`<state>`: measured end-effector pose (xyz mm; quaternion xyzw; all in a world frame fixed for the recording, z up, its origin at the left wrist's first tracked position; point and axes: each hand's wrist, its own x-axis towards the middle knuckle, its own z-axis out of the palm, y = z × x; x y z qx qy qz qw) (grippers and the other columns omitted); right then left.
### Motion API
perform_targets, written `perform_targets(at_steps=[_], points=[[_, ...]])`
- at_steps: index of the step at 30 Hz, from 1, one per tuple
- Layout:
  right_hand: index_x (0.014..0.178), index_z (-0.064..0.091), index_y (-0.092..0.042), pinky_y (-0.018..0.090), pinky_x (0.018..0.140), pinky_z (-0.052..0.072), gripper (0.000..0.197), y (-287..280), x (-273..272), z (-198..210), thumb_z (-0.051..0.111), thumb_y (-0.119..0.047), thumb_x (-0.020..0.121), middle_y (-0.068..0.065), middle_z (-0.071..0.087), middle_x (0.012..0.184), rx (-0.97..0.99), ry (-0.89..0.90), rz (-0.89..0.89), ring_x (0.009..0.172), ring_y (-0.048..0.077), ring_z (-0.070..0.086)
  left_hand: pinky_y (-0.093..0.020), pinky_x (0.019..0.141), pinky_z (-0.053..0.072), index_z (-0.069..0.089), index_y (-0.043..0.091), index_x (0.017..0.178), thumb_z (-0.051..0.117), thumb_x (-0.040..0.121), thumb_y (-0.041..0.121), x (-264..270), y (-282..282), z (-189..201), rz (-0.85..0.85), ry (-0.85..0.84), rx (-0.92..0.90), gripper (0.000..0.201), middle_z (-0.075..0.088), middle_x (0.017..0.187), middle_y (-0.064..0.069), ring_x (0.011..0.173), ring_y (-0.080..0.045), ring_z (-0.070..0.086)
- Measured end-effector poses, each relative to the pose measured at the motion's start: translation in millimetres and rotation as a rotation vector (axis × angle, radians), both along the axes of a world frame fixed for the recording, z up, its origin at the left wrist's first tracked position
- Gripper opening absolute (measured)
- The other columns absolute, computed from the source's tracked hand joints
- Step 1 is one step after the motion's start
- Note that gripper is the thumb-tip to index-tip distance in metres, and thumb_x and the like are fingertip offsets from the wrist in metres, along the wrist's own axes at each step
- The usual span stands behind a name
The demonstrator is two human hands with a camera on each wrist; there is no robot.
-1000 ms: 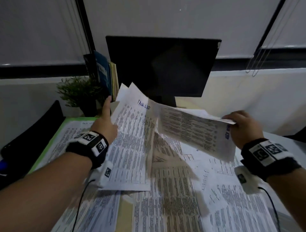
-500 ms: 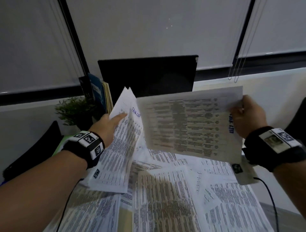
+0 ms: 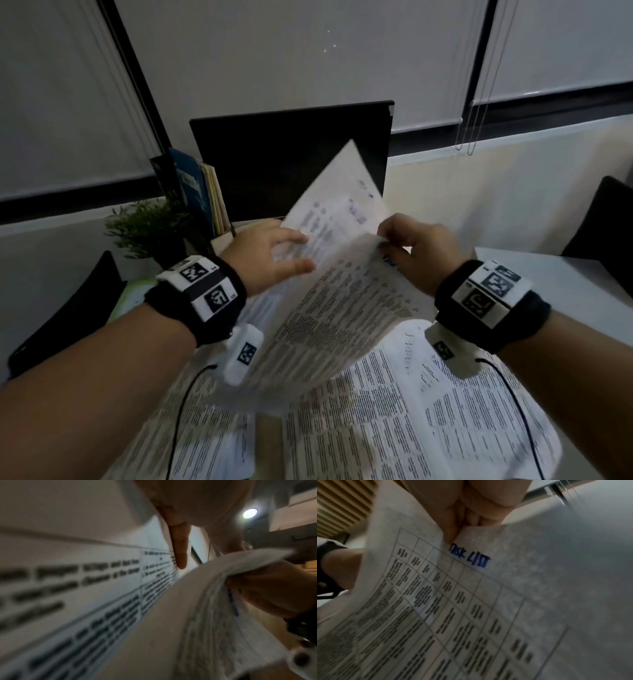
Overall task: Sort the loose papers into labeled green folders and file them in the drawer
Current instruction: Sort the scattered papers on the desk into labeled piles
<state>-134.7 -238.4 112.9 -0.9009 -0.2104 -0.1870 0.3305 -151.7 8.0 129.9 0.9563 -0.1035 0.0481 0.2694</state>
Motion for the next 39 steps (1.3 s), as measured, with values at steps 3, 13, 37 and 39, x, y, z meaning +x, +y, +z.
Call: perform_targets(at_steps=[3, 13, 37, 39], points=[[0.076, 0.069, -0.009, 0.034, 0.081, 0.053, 0.025, 5.5, -1.3, -0.8, 0.055, 0.013, 0.077, 0.006, 0.074, 0.089, 0.074, -0.065, 0.051, 0.084, 0.026, 0.068, -0.034, 0.097, 0.039, 0.066, 0.034, 0.108, 0.063, 0.056, 0.073, -9.8, -13.4, -1.5, -0.054, 0.086, 0.01, 0.066, 0.051, 0.124, 0.012, 0.115, -0.009, 0.046], [0.059, 0.066, -0.014, 0.031, 0.081, 0.052, 0.018, 11.2, -4.1, -14.3, 0.055, 0.0, 0.065, -0.002, 0.064, 0.098, 0.157, -0.154, 0.093, 0.086, 0.025, 0.066, -0.03, 0.067, 0.051, 0.073, 0.005, 0.085, 0.058, 0.093, 0.023, -19.0, -9.7, -37.4, 0.0, 0.041, -0.342, 0.025, 0.063, 0.086, -0.007, 0.074, -0.015, 0.06], [0.09, 0.055, -0.028, 0.013, 0.057, 0.04, 0.014, 7.8, 21.4, 11.8, 0.066, -0.035, 0.086, -0.013, 0.055, 0.075, 0.266, 0.178, -0.319, 0.061, -0.003, 0.052, -0.031, 0.087, 0.048, 0.045, 0.008, 0.12, 0.075, 0.076, 0.016, -25.9, -31.3, -65.4, -0.005, -0.122, -0.174, 0.054, 0.047, 0.115, -0.004, 0.102, -0.017, 0.05], [0.1, 0.058, -0.028, 0.022, 0.079, 0.043, 0.021, 1.1, 16.6, 7.5, 0.065, -0.041, 0.085, -0.008, 0.059, 0.098, 0.225, 0.13, -0.396, 0.089, 0.008, 0.055, -0.039, 0.087, 0.053, 0.045, 0.007, 0.118, 0.069, 0.079, 0.013, -19.5, -30.0, -69.7, 0.015, -0.123, -0.216, 0.047, 0.053, 0.115, -0.01, 0.103, -0.025, 0.056]])
